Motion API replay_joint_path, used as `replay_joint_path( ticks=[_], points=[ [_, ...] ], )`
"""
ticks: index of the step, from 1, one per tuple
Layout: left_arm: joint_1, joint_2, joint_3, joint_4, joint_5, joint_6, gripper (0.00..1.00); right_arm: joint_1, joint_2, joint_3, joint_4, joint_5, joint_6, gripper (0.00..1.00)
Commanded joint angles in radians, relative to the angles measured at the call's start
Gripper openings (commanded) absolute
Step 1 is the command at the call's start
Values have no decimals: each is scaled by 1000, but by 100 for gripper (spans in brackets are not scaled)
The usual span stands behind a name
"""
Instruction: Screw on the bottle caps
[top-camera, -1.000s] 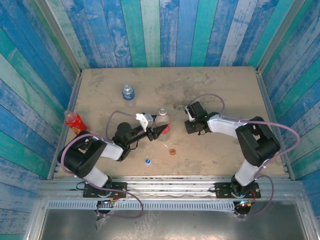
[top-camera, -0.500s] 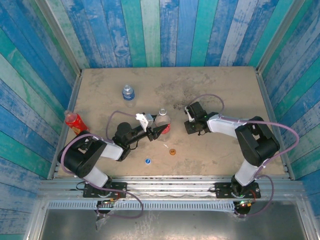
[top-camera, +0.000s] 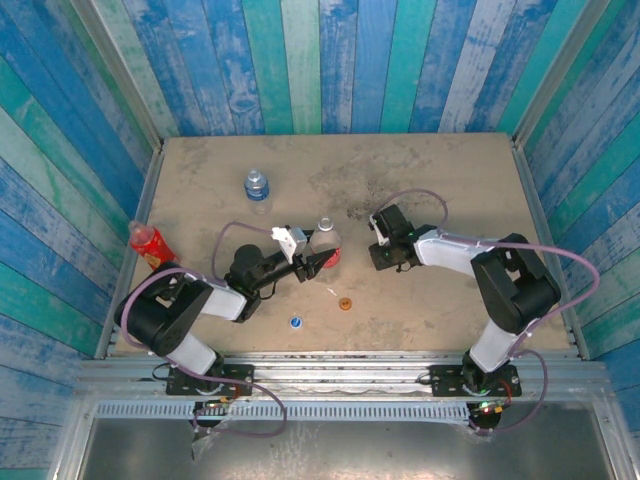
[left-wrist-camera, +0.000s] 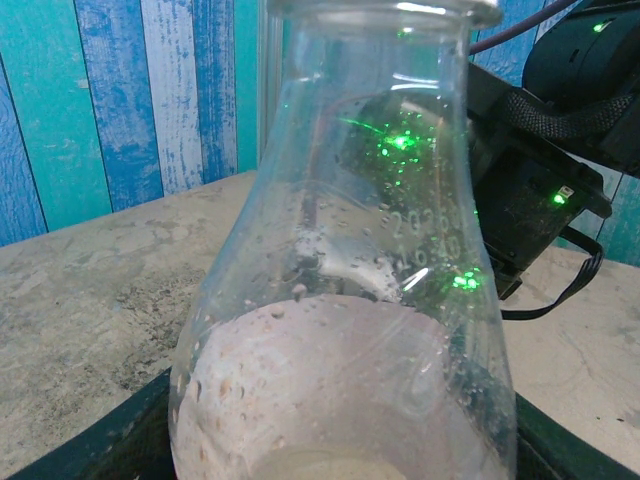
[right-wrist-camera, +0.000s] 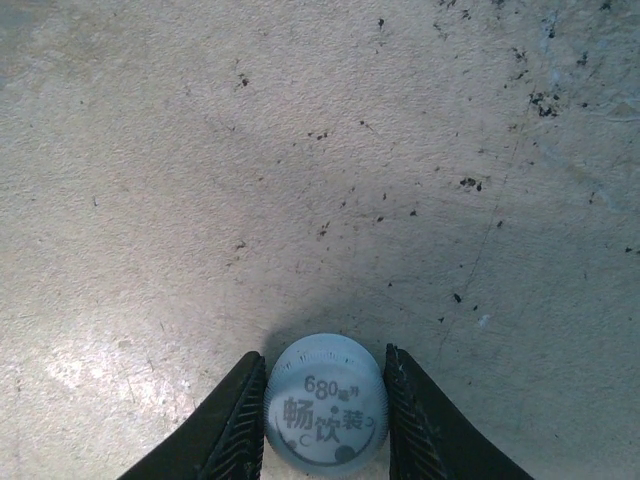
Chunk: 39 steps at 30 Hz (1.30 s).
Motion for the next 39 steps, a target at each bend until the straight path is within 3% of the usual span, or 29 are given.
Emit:
replay_joint_path(
  ticks=[1,17,21,29,39],
  points=[
    [-3,-31,-3,-36,1,24,64,14,-47,-4,-36,7,6,31],
    [-3,-31,-3,-49,3,30,64,133,-298,193,-302,-1,-86,31],
    [-3,-27,-3,-37,1,25,64,143,-351,257,-328,-51,-93,31],
    [-3,-9,-4,-18,5,24,64,202,-336,446,-417,-122,-124,31],
    [-3,27,2,20,22,11,64,258,-271,564,-426,-161,-137,31]
  ],
)
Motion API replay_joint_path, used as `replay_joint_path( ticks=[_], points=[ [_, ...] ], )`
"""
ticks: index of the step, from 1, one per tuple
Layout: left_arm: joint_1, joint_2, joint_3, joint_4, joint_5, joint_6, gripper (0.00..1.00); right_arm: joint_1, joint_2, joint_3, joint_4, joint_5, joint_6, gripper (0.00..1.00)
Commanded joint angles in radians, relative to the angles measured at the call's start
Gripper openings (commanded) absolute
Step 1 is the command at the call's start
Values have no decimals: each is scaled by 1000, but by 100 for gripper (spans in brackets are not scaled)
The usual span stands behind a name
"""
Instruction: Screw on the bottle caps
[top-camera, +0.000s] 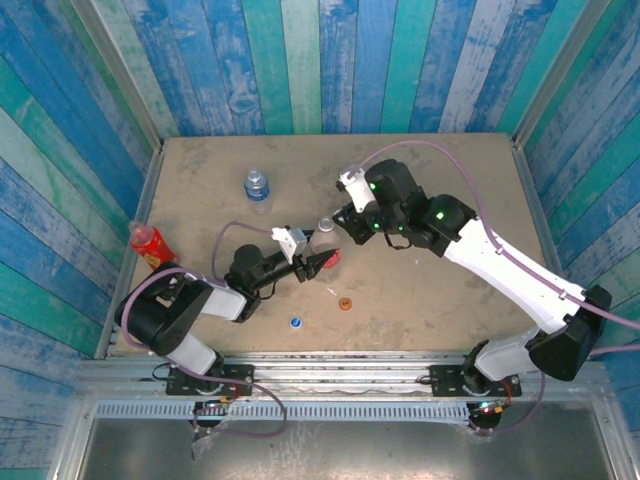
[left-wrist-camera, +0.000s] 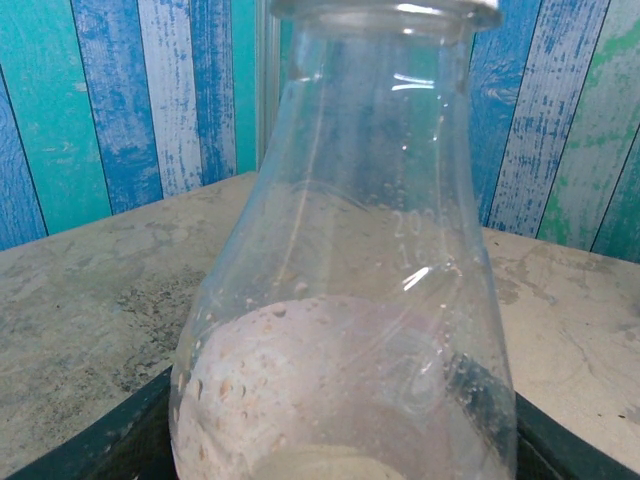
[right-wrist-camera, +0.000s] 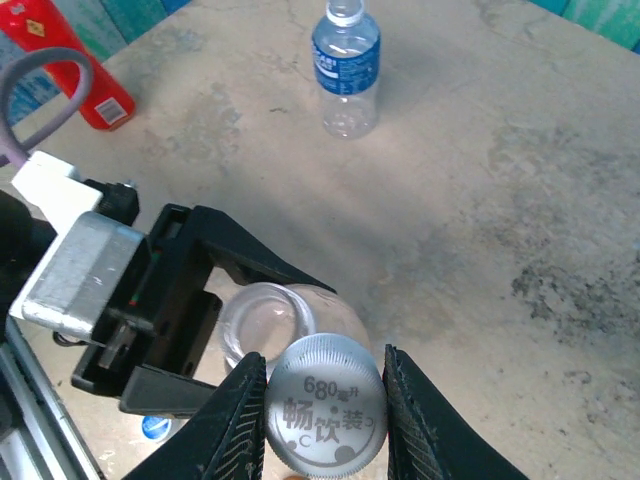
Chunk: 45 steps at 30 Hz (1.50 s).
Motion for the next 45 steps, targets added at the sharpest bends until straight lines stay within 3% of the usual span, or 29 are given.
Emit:
replay_joint_path(
  ticks=[1,19,39,45],
  points=[
    [-4,28,4,13,18,4,64,14,29,30,-28,-32,-15,31],
    [-12,18,20,-37,36,27,63,29,115,94,-93,-74,-48,31],
    [-18,16,22,-62,34,55,63,67,335,342,-468,-22,-99,29],
    [-18,23,20,-42,23,29,63,73,267,248,-358,6,-106,28]
  ],
)
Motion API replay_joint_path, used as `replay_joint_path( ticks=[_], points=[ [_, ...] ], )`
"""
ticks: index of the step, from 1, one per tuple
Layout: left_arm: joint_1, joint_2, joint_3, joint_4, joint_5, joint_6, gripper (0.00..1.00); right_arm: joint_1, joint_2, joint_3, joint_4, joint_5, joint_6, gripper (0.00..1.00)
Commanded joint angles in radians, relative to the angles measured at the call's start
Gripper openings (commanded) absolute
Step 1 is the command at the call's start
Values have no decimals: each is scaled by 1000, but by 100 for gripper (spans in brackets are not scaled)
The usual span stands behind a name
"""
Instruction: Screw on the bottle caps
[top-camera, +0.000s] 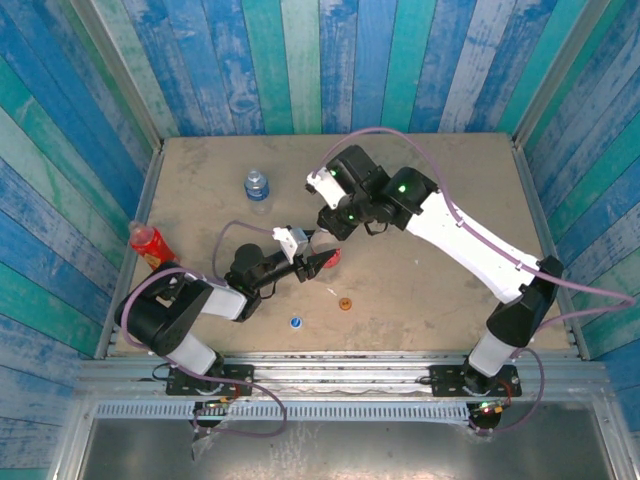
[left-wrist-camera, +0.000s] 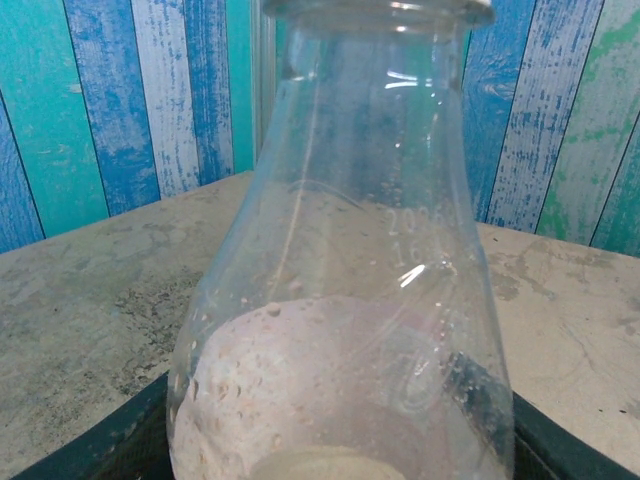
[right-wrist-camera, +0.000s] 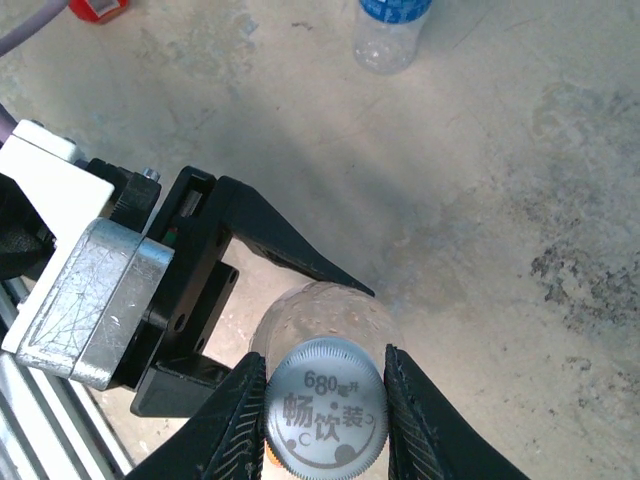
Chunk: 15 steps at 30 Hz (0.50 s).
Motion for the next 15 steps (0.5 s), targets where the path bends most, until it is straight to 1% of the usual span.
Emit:
replay_joint_path(
  ticks=[1,4,8,10,15],
  points=[
    [-15,26,13,-20,15,6,63,22,-16,-127,-13,-6,-7,27],
    [-15,41,16,-1,19,-12,62,22,-64,-213,78,-5,-5,27],
    [-15,46,19,4,22,-18,62,21,-77,-275,127,-11,-8,27],
    [-15,44,18,0,19,-17,62,22,-84,-295,149,-2,-3,26],
    [-15,46,18,0,21,-17,62,22,-140,-388,259,6,20,24]
  ],
)
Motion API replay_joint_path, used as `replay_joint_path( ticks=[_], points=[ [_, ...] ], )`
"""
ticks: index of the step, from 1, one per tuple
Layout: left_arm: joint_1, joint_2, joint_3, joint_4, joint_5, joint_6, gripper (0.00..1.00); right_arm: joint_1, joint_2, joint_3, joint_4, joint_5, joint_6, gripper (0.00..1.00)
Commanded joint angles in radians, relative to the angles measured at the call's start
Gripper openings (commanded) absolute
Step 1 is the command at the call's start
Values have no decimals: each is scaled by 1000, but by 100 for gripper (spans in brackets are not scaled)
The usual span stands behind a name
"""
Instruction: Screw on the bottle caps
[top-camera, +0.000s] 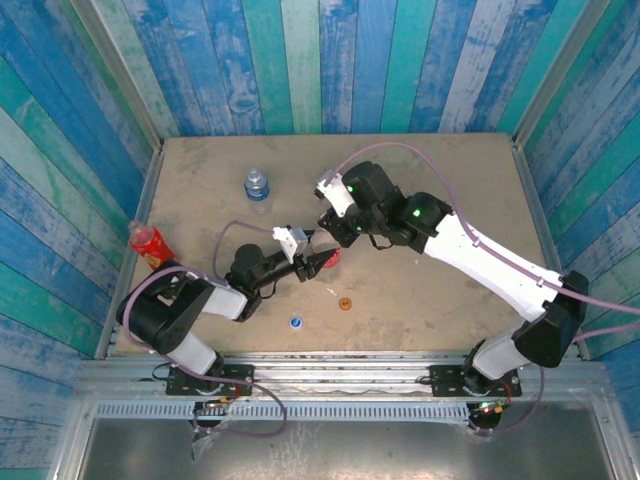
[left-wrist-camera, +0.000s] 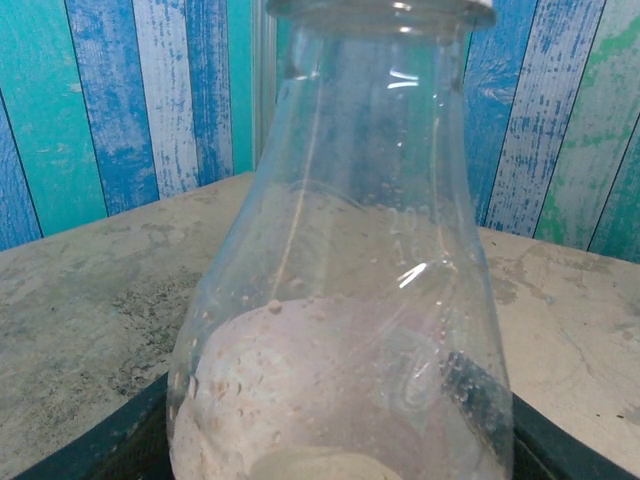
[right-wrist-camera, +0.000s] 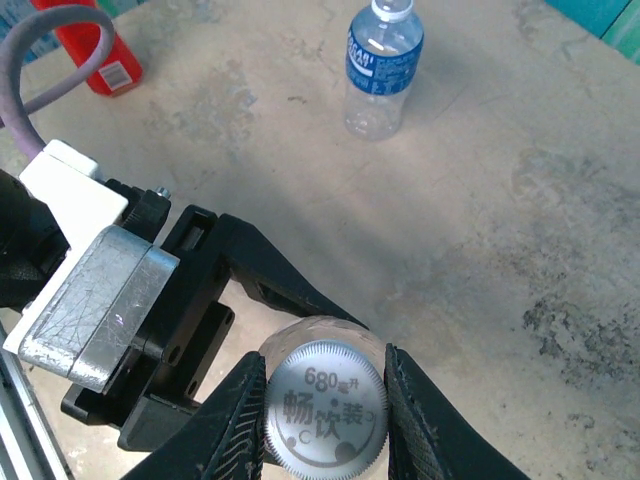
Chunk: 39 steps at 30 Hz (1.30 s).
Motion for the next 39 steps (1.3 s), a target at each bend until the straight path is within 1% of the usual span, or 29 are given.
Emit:
replay_joint_path(
  ticks=[1,7,14,17,22,25,31,35,39],
  points=[
    [-14,34,18,-20,22,3,62,16,37,-78,-74,-17,16,24],
    [-14,26,18,-33,22,14,63,17,117,24,-228,-3,7,26],
    [-14,19,14,-34,21,18,63,15,162,93,-297,-10,35,26],
    [-14,19,13,-37,17,19,63,15,149,80,-274,-2,36,26],
    [-14,19,15,-33,15,14,63,14,85,-12,-142,8,37,28],
    [-14,21,18,-34,17,12,63,15,63,-46,-93,8,41,28],
    [-14,11,17,-46,15,14,63,15,57,-76,-50,11,47,28],
    [-14,10,21,-52,16,16,63,15,49,-90,-33,14,52,32],
    [-14,9,22,-56,16,19,63,14,35,-95,-18,29,59,33]
  ],
)
